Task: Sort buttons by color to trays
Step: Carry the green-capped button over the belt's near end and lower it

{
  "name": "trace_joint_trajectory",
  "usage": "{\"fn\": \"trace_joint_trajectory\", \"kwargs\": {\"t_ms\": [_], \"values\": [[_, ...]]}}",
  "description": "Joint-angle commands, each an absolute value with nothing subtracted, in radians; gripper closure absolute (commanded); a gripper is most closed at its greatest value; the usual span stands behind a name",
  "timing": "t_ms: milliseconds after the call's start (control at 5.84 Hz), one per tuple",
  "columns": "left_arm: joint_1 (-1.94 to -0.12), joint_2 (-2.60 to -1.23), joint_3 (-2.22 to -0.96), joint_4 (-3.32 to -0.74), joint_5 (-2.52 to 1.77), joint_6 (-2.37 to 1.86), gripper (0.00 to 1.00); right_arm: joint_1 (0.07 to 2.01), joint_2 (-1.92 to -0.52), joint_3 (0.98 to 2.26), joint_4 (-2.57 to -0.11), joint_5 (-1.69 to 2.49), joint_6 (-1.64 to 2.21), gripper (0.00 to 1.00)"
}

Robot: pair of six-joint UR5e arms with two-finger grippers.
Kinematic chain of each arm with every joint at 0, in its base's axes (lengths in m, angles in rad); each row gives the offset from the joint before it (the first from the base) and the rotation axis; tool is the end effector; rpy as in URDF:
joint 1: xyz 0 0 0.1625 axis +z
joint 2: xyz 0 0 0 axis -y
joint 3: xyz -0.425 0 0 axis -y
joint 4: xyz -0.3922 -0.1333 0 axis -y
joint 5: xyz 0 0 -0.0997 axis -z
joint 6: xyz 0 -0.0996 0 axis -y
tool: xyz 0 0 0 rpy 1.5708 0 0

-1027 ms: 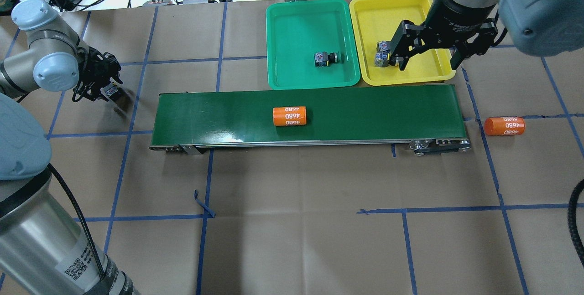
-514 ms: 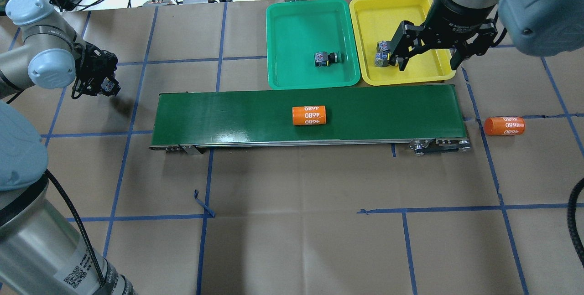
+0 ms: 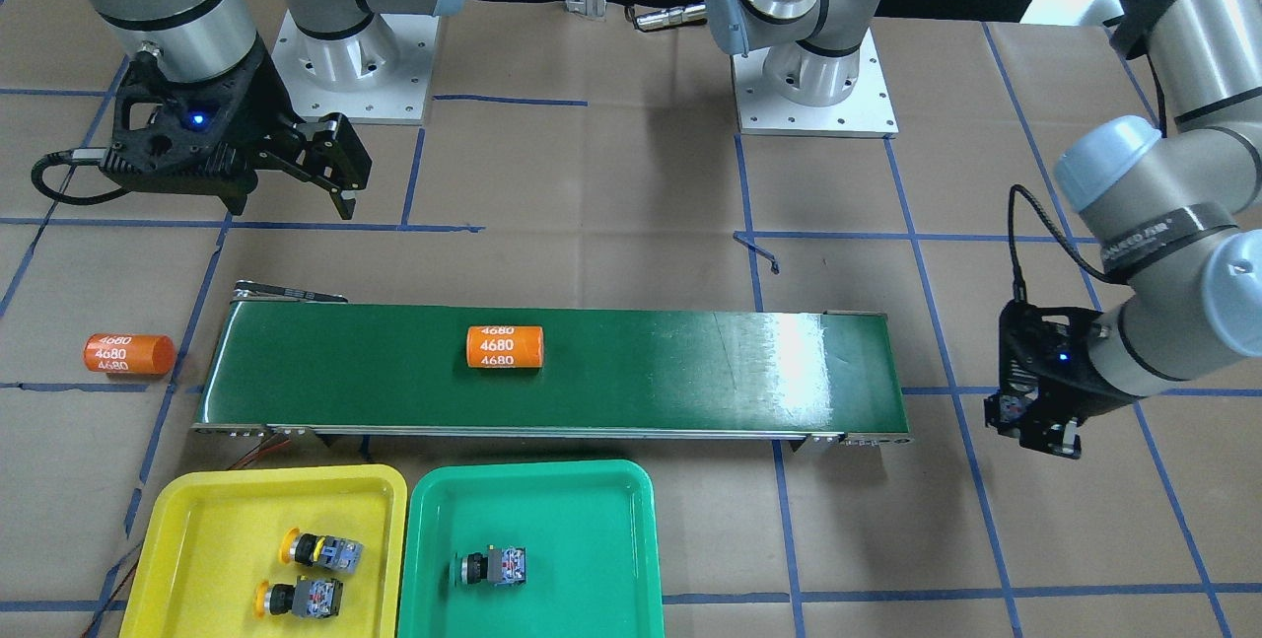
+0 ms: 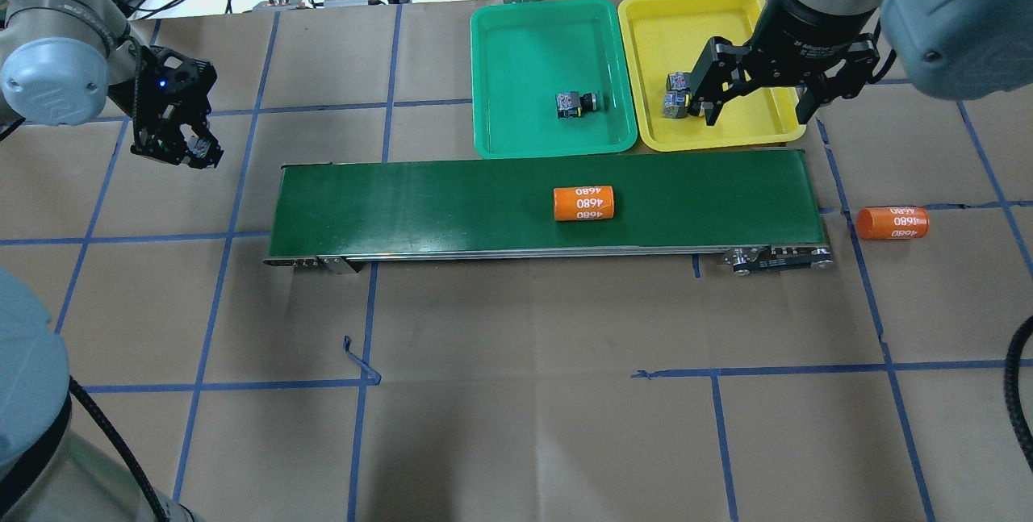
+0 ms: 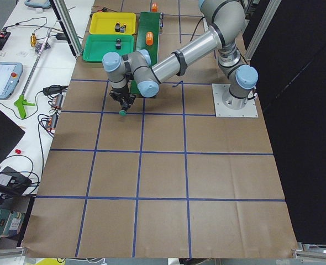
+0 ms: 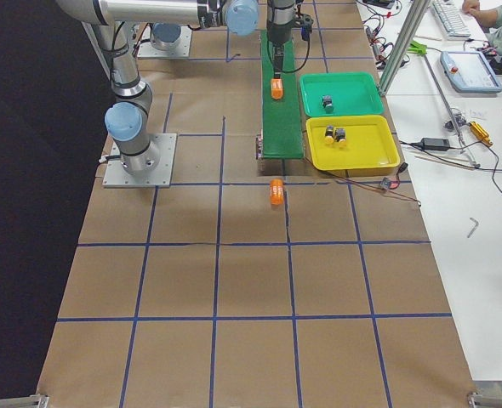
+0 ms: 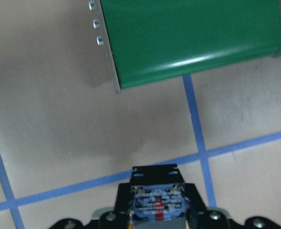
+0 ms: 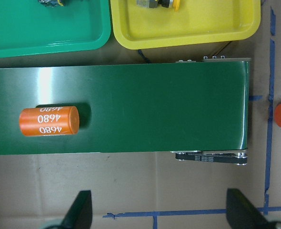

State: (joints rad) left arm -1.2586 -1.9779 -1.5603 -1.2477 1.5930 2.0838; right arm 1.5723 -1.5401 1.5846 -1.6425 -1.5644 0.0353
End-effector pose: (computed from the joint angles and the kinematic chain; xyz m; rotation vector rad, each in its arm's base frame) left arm 0.0663 -0.6323 0.2946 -2.3863 -1.9479 -0.0731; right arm 0.1347 -0.5070 0.4730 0.0528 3.1340 -0.0425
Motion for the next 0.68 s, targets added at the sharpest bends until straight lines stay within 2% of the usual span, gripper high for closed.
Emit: {"fn": "trace_joint_trajectory", "kwargs": {"t_ms": [0, 514], "values": [[-1.401, -1.904, -1.621, -1.272, 1.592, 1.860, 0.95, 1.572, -1.540, 1.585, -1.641, -1.565, 0.035, 0.00], [-1.570, -1.893, -1.706, -1.218, 1.601, 1.630, 0.95, 1.572, -1.540, 1.586, -1.640, -1.563, 0.035, 0.00]]}}
